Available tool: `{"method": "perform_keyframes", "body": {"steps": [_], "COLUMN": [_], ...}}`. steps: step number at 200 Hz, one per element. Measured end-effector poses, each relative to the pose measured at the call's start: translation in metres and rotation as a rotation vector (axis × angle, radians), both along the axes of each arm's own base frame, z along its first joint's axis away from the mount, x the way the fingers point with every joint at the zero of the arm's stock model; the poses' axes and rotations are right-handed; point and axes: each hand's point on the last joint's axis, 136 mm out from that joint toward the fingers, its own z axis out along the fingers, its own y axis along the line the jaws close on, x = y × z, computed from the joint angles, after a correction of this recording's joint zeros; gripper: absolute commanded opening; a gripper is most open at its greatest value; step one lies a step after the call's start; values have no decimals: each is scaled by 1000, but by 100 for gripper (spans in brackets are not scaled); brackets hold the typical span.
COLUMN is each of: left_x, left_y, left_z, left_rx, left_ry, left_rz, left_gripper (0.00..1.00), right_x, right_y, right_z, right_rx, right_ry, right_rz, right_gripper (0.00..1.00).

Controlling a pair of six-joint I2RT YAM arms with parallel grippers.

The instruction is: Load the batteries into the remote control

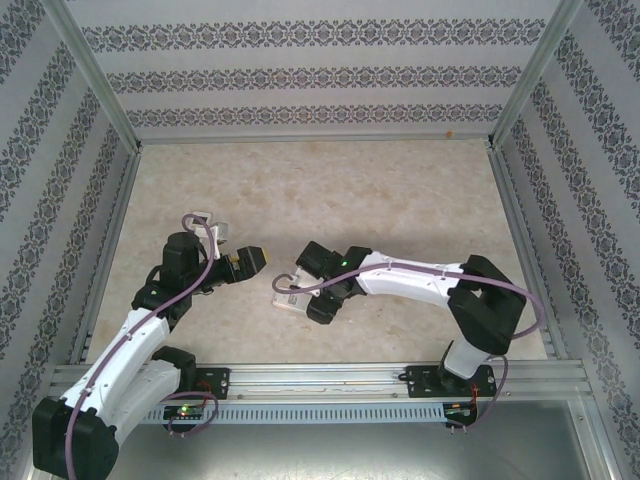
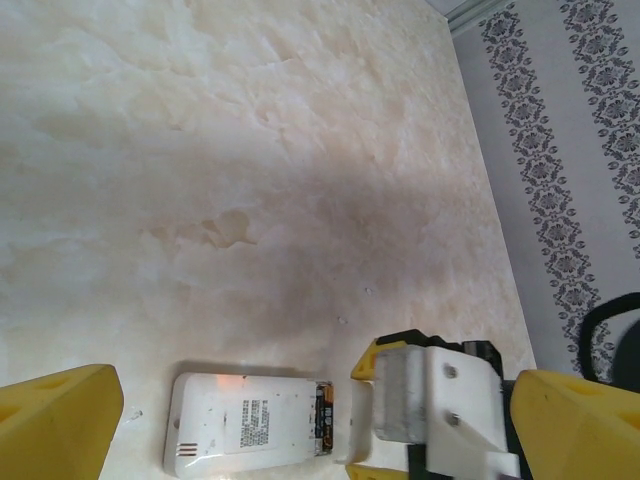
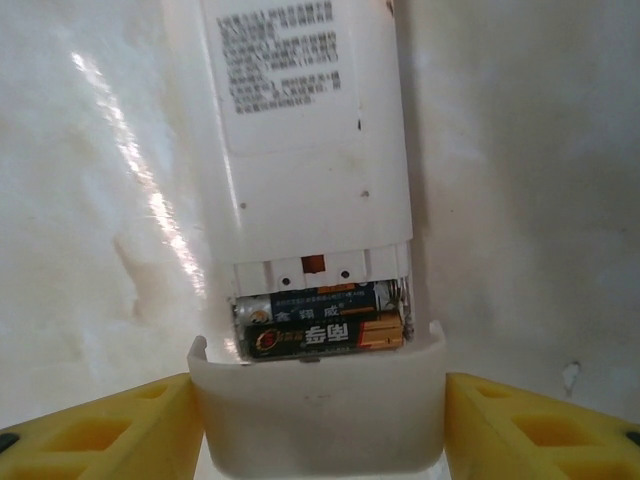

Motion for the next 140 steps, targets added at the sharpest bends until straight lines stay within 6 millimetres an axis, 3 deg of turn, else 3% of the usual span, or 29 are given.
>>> {"method": "perform_keyframes", "body": {"steps": [99, 120, 140], "left_x": [1, 0, -6], "left_y": [0, 0, -1], "left_z": [-2, -9, -28], "left_rx": [2, 10, 40], "left_ry": [8, 33, 112], "left_rz": [0, -4, -23], "left_gripper": [100, 99, 99], "right_x": [7, 12, 11], "right_y": [10, 13, 9], "right_z": [-7, 3, 23], "right_rx": [0, 48, 165], "right_ry": [2, -17, -52], "right_rz": [-21, -103, -239], "right_gripper": [65, 65, 69]}}
